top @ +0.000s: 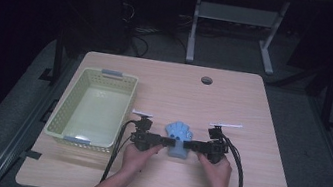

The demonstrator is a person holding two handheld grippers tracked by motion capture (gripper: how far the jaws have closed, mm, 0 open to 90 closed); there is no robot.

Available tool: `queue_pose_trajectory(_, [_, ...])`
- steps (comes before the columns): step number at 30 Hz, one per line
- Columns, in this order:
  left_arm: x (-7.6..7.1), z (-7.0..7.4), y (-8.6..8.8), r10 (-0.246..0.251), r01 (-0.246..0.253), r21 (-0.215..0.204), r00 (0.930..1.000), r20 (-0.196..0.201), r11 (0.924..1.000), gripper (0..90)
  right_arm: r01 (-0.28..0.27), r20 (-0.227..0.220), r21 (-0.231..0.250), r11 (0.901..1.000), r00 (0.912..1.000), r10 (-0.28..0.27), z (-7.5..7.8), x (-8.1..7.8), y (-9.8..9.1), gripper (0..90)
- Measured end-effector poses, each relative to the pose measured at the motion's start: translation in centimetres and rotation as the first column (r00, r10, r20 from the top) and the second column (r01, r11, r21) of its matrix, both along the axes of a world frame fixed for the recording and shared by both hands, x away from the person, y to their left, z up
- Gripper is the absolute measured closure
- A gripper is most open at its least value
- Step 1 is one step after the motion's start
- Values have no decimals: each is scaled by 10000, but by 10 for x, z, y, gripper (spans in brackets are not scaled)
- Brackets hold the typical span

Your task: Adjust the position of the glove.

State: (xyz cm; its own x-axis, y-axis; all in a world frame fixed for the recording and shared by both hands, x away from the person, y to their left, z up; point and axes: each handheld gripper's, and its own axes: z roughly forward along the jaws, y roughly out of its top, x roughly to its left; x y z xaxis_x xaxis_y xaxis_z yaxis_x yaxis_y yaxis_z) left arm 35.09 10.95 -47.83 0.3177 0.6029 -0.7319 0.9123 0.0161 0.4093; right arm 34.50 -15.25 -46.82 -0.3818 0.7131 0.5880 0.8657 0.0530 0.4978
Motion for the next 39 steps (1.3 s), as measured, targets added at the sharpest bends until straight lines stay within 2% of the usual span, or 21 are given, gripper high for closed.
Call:
queue_pose_trajectory(5, [1, -2, 0, -49, 48, -74, 9999, -119, 10000, 529, 162, -353, 247, 9996, 9993, -153, -5, 0, 0, 561])
queue_pose_trajectory(9, [1, -3, -2, -96, 94, -102, 9999, -114, 9999, 561, 240, -411, 322, 9992, 9989, -226, -6, 0, 1, 573])
queue_pose_trajectory(13, [2, -5, -4, -80, 76, -232, 9998, -176, 9997, 591, 221, -343, 258, 9994, 9992, -212, -6, -1, 2, 592])
queue_pose_trajectory(22, [1, -6, -10, -170, 169, -114, 9998, -102, 9998, 656, 331, -456, 328, 9989, 9985, -316, -7, -3, 6, 635])
queue_pose_trajectory(31, [1, -9, -12, -286, 279, -353, 9994, -203, 9990, 686, 504, -617, 1112, 9925, 9971, -437, -16, -6, 5, 720])
queue_pose_trajectory(32, [2, -11, -13, -287, 275, -462, 9993, -253, 9986, 694, 477, -613, 1109, 9927, 9973, -411, -16, -5, 4, 731])
queue_pose_trajectory(39, [2, -12, -13, -304, 287, -550, 9991, -298, 9981, 720, 519, -538, 1050, 9931, 9975, -465, -15, -6, 6, 754])
